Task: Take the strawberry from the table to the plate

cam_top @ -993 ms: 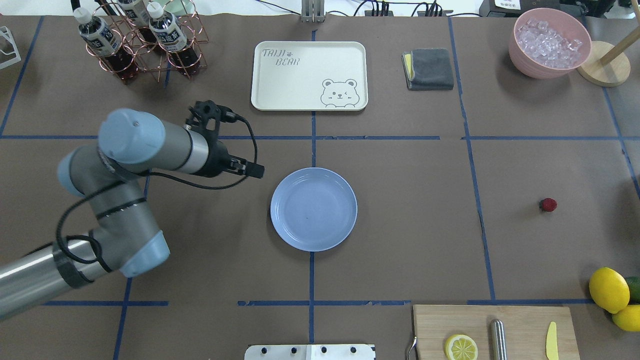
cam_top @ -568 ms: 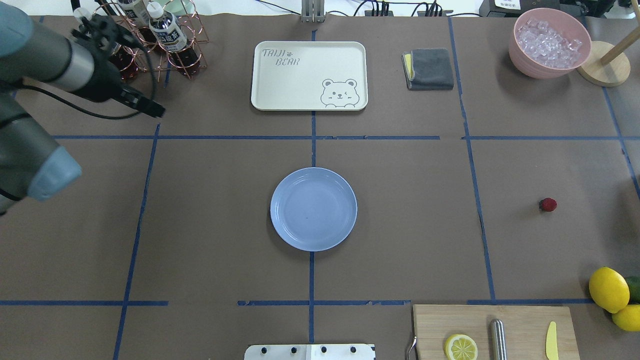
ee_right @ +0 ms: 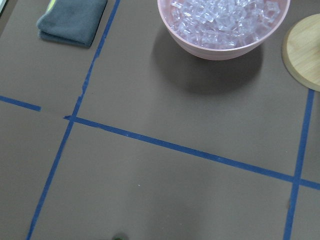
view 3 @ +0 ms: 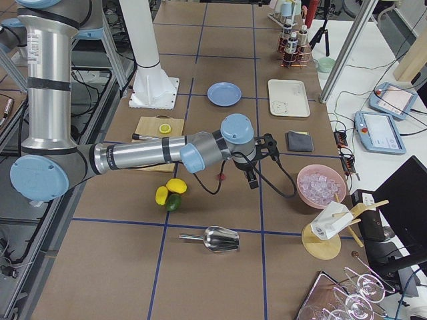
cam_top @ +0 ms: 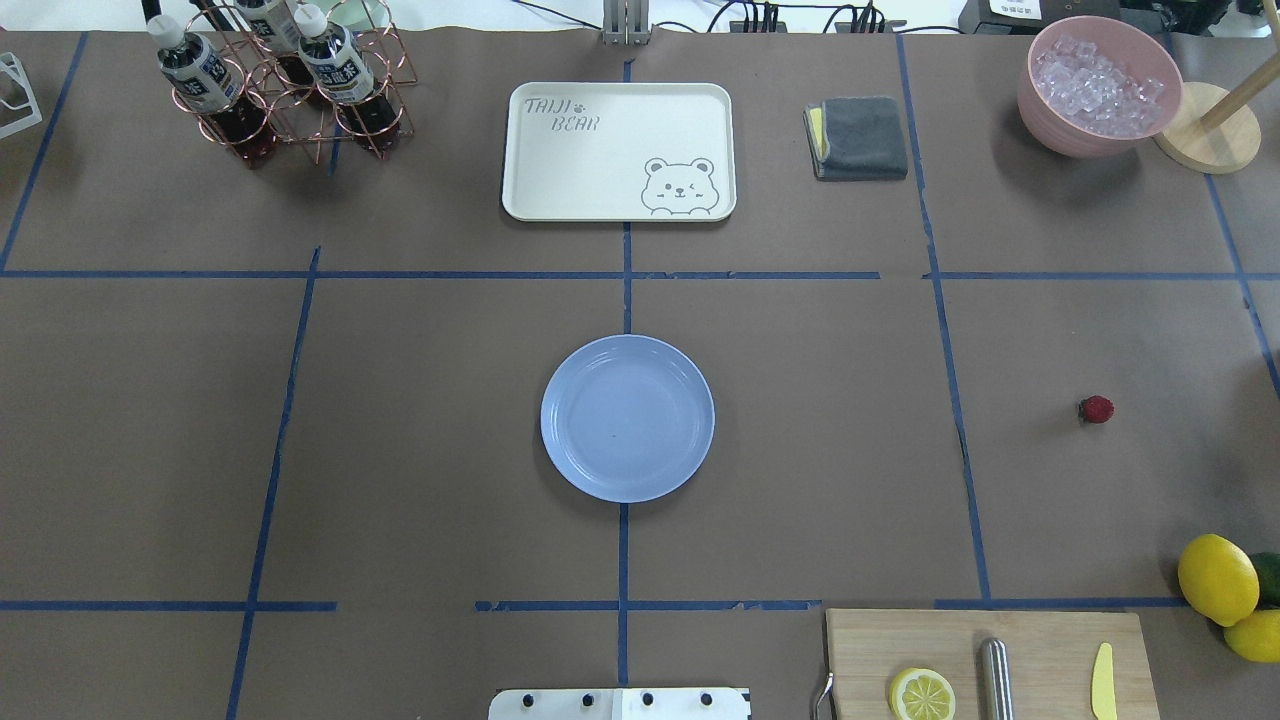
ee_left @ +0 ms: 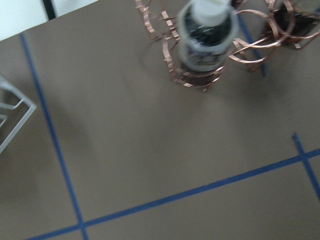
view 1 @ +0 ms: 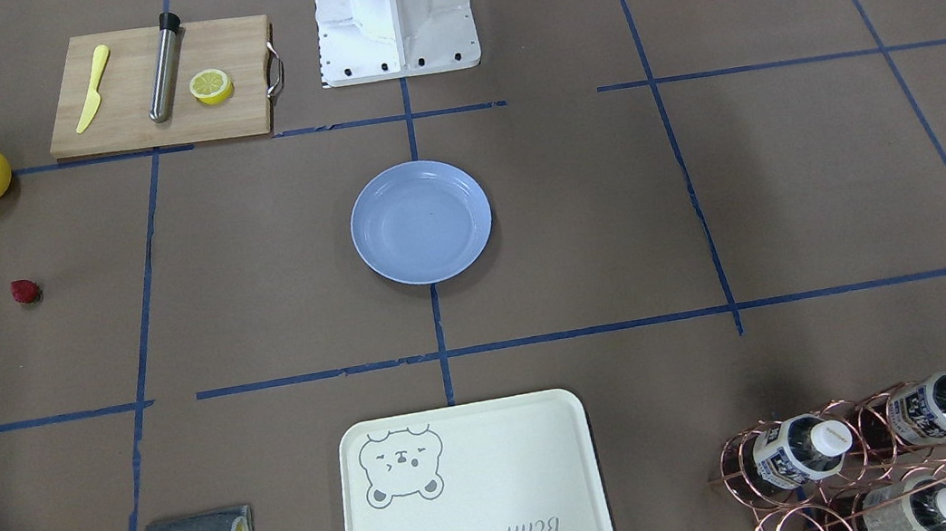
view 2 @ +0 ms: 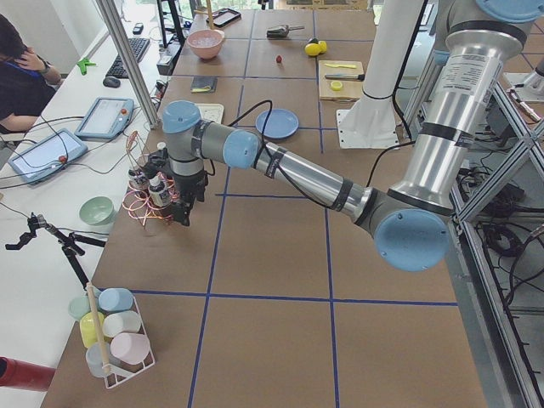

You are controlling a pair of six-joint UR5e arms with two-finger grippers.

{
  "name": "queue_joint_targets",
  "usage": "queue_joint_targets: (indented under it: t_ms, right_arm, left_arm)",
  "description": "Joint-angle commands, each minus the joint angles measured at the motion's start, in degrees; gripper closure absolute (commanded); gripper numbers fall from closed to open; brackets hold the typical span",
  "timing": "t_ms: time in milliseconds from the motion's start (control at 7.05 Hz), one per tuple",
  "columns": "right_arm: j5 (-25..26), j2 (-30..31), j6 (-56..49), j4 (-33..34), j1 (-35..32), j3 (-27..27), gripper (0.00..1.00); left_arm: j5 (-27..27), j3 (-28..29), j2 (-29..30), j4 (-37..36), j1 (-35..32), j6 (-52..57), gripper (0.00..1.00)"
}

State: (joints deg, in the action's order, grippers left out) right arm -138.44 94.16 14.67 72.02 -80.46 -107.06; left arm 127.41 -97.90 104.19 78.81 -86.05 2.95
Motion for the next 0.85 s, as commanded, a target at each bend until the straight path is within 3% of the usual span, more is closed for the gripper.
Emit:
queue_joint_targets:
  t_ms: [0, 142, 568, 709]
  right_arm:
    - [3.9, -0.1, 9.5, 0.1, 6.9, -4.2, 0.0]
    - [7.4, 0.1, 13.7, 0.1, 10.7, -5.9, 0.0]
    - [10.8, 2.5, 19.3, -0.6, 17.9, -6.2, 0.0]
    - [14.9, 5.7, 25.2, -6.5, 21.7, -6.1, 0.01]
  left_arm:
    - [4.0, 0.3, -11.7, 0.6, -7.7, 8.4, 0.0]
    - [9.0, -0.3, -15.8, 4.6, -8.6, 7.9, 0.0]
    - [8.8, -0.5, -16.5, 5.3, -8.5, 4.3, 0.0]
    - [9.0, -0.9, -16.4, 5.3, -8.4, 4.0, 0.0]
